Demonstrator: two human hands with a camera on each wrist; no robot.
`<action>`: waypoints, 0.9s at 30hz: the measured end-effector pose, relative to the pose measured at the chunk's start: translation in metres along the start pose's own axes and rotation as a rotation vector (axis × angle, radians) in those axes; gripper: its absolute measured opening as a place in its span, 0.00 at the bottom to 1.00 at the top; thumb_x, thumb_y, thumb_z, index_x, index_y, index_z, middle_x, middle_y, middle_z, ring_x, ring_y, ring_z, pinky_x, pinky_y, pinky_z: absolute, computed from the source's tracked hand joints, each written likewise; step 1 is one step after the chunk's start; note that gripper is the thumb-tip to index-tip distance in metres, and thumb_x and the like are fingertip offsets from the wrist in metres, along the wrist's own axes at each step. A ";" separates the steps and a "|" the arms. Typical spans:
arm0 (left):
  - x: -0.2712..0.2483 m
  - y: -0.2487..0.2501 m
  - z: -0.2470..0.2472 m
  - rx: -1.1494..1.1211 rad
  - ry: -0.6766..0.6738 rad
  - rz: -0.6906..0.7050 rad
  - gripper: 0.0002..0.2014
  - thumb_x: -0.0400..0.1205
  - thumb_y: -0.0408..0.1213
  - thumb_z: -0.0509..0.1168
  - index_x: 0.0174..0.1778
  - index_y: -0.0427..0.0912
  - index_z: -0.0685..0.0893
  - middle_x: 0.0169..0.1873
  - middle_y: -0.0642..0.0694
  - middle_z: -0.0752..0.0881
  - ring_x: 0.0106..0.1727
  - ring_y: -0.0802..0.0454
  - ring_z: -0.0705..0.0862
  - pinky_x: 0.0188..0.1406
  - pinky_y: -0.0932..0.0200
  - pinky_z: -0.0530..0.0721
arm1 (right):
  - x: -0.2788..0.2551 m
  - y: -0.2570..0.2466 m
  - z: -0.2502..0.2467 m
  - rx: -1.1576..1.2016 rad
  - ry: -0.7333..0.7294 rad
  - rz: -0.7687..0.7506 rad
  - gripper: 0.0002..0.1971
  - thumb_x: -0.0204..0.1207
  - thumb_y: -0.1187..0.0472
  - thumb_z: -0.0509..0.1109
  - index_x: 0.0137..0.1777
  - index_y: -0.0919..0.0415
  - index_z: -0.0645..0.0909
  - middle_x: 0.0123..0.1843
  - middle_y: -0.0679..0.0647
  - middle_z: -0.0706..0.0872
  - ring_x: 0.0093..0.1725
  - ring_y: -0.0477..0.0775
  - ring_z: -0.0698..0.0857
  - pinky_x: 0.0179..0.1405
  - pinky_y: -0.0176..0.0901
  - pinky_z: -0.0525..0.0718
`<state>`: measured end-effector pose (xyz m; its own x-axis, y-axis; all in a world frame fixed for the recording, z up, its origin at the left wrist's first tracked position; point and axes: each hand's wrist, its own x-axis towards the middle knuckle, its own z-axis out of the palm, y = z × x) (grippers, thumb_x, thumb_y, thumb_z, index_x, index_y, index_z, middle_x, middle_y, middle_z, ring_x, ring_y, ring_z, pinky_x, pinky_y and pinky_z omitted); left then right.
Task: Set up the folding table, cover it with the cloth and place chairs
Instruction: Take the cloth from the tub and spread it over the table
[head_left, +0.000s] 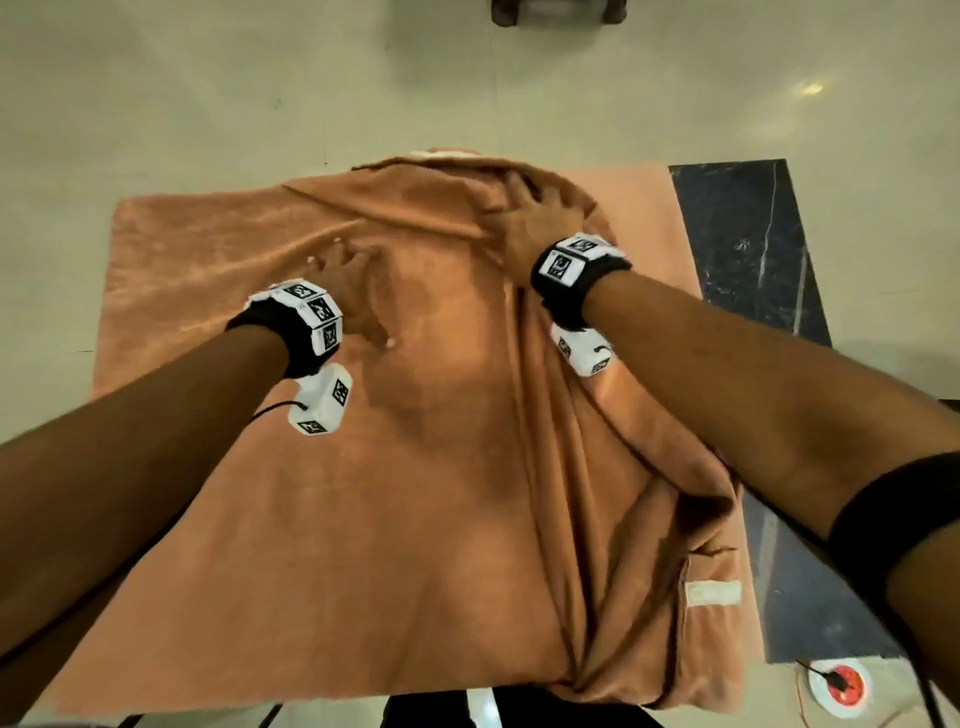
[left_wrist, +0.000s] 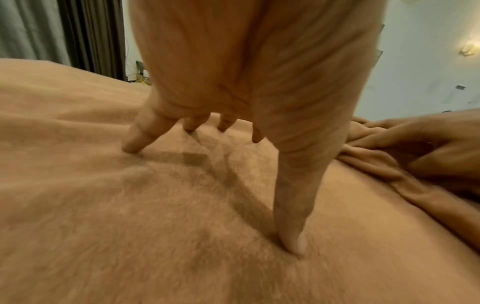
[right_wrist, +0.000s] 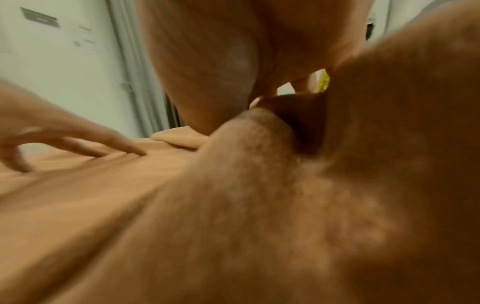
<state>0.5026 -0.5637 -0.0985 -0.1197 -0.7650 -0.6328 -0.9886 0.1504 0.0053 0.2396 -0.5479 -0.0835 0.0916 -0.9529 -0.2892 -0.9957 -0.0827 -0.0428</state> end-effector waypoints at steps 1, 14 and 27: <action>0.003 0.001 -0.002 0.027 -0.011 -0.009 0.74 0.50 0.62 0.85 0.85 0.61 0.43 0.87 0.43 0.41 0.84 0.25 0.49 0.80 0.28 0.58 | 0.001 0.022 -0.002 0.038 0.003 0.053 0.30 0.80 0.29 0.48 0.82 0.26 0.55 0.88 0.56 0.59 0.79 0.74 0.68 0.72 0.72 0.72; 0.029 0.044 -0.023 0.086 0.125 0.095 0.64 0.51 0.79 0.71 0.82 0.50 0.64 0.82 0.38 0.64 0.82 0.33 0.62 0.78 0.33 0.67 | -0.026 0.094 -0.016 0.087 0.111 0.020 0.34 0.78 0.36 0.63 0.83 0.47 0.68 0.84 0.64 0.66 0.80 0.73 0.67 0.76 0.67 0.70; 0.029 0.135 -0.012 -0.006 0.010 0.207 0.71 0.54 0.65 0.83 0.85 0.64 0.41 0.86 0.41 0.33 0.81 0.19 0.35 0.82 0.27 0.46 | -0.023 0.142 0.003 -0.078 0.047 0.170 0.34 0.75 0.42 0.64 0.83 0.41 0.64 0.82 0.59 0.67 0.79 0.71 0.66 0.72 0.73 0.69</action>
<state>0.3649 -0.5732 -0.1075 -0.3210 -0.7245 -0.6100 -0.9435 0.3009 0.1390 0.0959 -0.5366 -0.0857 -0.0776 -0.9674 -0.2409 -0.9952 0.0605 0.0775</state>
